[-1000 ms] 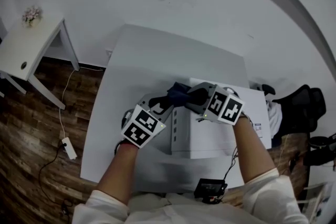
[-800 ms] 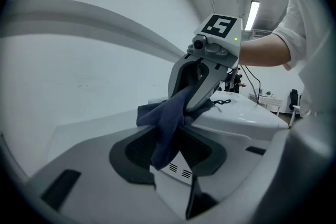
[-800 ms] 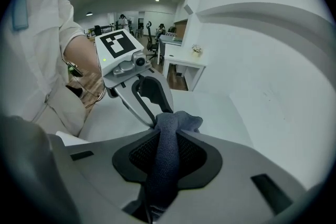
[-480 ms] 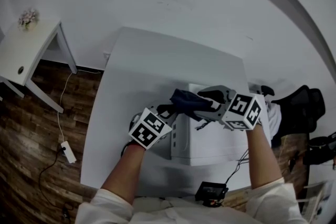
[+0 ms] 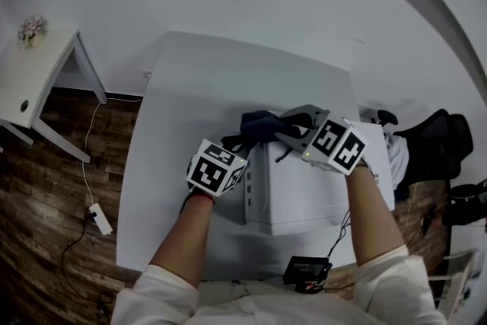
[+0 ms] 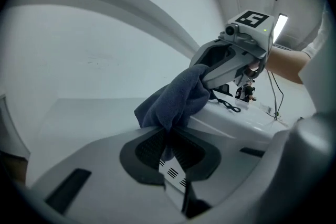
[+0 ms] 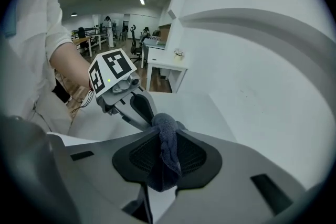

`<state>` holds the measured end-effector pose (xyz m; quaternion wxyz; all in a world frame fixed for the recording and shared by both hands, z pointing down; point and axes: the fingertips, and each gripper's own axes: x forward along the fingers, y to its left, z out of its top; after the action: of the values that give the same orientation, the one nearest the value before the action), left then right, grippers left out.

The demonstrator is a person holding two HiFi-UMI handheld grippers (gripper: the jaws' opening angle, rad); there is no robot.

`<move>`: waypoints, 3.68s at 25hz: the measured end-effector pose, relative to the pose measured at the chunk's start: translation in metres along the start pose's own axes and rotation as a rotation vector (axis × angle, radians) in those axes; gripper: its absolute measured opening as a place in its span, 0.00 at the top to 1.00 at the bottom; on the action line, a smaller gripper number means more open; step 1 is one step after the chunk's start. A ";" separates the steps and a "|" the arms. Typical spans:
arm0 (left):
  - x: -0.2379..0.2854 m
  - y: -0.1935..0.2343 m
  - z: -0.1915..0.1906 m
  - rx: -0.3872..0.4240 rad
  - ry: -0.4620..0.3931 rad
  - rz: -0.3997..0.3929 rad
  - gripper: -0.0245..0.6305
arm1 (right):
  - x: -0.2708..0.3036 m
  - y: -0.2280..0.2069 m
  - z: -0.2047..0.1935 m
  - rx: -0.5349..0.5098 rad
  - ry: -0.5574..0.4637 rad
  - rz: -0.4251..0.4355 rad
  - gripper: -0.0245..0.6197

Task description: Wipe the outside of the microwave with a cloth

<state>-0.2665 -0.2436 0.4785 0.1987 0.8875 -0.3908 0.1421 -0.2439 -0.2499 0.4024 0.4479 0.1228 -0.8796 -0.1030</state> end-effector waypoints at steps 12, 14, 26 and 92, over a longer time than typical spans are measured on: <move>0.023 -0.005 -0.010 -0.048 0.165 -0.048 0.93 | 0.009 0.001 -0.005 0.244 -0.186 0.032 0.81; 0.023 -0.005 -0.010 -0.033 0.181 -0.044 0.94 | 0.008 0.002 -0.005 0.249 -0.198 0.024 0.81; 0.014 -0.027 -0.032 -0.032 0.178 -0.068 0.94 | 0.000 0.024 -0.004 0.218 -0.240 0.038 0.81; -0.057 -0.120 -0.090 0.177 0.353 -0.143 0.94 | -0.048 0.143 -0.012 -0.051 -0.133 0.176 0.82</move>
<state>-0.2224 -0.0912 0.5054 0.1948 0.8883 -0.2717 0.3148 -0.2249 -0.1007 0.4143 0.3990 0.0265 -0.9118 -0.0934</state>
